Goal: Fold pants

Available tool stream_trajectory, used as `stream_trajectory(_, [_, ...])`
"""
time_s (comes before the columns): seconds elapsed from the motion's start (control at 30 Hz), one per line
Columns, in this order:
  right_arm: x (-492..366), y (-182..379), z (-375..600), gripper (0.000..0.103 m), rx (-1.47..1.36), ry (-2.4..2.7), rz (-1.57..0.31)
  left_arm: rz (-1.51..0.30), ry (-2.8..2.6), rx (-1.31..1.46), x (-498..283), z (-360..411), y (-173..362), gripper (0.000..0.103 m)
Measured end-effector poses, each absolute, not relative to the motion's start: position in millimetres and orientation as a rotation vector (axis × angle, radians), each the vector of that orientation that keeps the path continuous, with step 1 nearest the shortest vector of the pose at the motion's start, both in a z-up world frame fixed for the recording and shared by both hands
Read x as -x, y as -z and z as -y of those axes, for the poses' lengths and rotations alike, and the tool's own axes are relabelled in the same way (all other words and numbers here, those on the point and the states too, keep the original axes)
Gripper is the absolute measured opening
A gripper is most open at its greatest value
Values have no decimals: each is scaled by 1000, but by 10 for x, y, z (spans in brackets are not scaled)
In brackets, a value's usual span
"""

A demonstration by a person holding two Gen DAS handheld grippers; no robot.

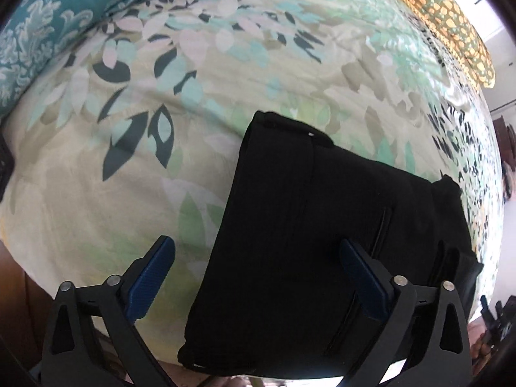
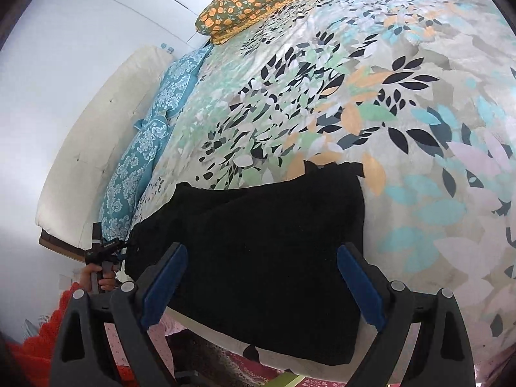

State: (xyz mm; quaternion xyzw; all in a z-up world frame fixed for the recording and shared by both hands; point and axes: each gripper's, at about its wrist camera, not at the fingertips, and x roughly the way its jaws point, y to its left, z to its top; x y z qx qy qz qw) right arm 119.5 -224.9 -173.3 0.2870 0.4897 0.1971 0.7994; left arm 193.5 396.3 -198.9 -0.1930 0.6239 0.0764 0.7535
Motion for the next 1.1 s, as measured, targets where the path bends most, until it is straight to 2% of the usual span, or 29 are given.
stream_trajectory(0.07, [-1203,1762,2165,94,-592,-434,-1071,-1392,-153,427,-1948,-3941,2076,103])
stream_trajectory(0.1, [-1198,1769,2136,94,-578,-438,-1075,-1385,-156,433,-1942,-3939,2069,94])
stream_trajectory(0.13, [-1189,1766,2116,94,-565,-443,-1075,-1368,-126,457,-1930,-3914,2030,78])
stream_trajectory(0.17, [-1181,1760,2108,94,-555,-447,-1071,-1362,-89,489,-1906,-3875,1993,48])
stream_trajectory(0.2, [-1169,1751,2109,94,-548,-449,-1065,-1354,-123,462,-1881,-3819,1924,34])
stream_trajectory(0.27, [-1165,1746,2135,94,-543,-446,-1055,-1343,-153,421,-1837,-3711,1797,23])
stream_trajectory(0.3, [-1166,1746,2158,94,-543,-440,-1050,-1335,-165,435,-1805,-3708,1727,20])
stream_trajectory(0.47, [-1154,1714,2334,94,-596,-423,-1003,-1210,-87,602,-1683,-3458,974,16])
stream_trajectory(0.6, [-1153,1723,2436,94,-641,-429,-987,-1134,104,598,-1639,-2677,379,16])
stream_trajectory(0.67, [-1156,1734,2479,94,-657,-428,-984,-1135,166,535,-1690,-2169,275,15])
stream_trajectory(0.8, [-1132,1705,2575,94,-673,-418,-958,-1207,277,425,-1887,-1064,573,8])
stream_trajectory(0.97, [-1073,1688,2757,94,-692,-374,-923,-1319,323,171,-2011,-32,1460,12])
stream_trajectory(1.03, [-1047,1689,2845,94,-712,-355,-908,-1358,358,111,-1968,169,1592,13])
stream_trajectory(1.07, [-1033,1688,2888,94,-727,-350,-898,-1345,389,102,-1901,207,1537,21])
stream_trajectory(1.1, [-1023,1693,2922,94,-744,-351,-889,-1317,436,104,-1845,222,1429,36])
